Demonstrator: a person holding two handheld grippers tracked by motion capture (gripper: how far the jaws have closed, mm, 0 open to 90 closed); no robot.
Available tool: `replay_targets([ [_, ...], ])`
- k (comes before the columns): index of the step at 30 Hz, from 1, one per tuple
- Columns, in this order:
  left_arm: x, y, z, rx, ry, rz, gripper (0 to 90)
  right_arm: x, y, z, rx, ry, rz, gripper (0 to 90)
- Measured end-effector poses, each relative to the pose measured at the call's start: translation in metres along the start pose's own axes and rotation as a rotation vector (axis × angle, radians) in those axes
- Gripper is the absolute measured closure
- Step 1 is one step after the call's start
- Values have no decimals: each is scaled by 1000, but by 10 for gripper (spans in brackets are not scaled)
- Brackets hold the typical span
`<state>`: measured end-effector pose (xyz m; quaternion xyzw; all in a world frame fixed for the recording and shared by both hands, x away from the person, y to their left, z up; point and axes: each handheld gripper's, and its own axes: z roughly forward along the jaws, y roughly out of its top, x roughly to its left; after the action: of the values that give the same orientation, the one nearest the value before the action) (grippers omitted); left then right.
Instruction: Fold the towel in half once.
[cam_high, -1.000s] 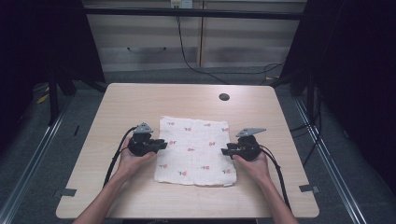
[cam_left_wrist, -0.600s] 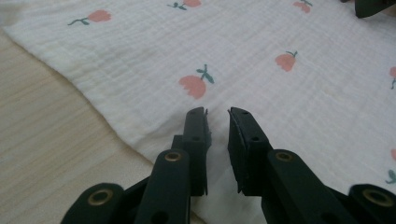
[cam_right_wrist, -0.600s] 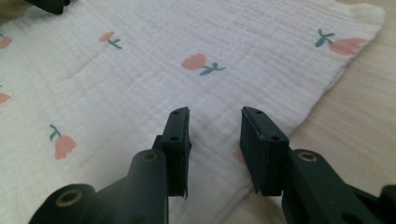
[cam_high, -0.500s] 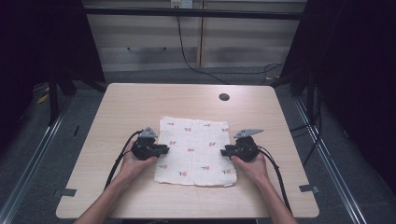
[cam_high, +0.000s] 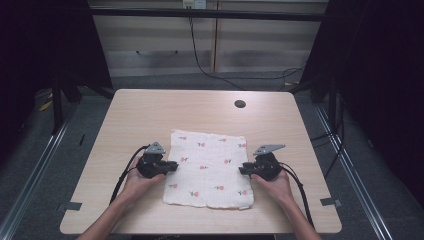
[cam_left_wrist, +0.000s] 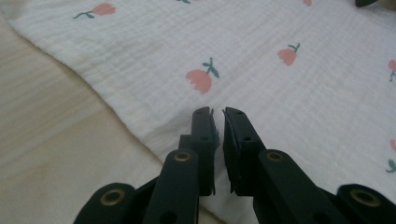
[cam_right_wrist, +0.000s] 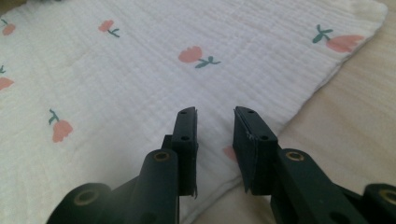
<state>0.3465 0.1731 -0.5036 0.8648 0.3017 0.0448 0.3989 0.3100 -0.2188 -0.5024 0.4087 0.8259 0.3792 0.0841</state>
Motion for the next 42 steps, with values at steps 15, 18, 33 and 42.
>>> replay_targets([
  [15, -26, -18, -17, 27, -29, 55, 824, 19, -13, -10, 13, 45, -29, 704],
  [18, -30, -23, -21, 24, -55, 41, 824, 23, -15, -11, 14, 44, -35, 698],
  [33, -34, -28, -25, 20, -110, 14, 776, 35, -26, -22, 28, 71, -44, 691],
  [42, -26, -13, -23, -34, -87, -7, 759, 15, 1, -24, -43, 14, -16, 642],
])
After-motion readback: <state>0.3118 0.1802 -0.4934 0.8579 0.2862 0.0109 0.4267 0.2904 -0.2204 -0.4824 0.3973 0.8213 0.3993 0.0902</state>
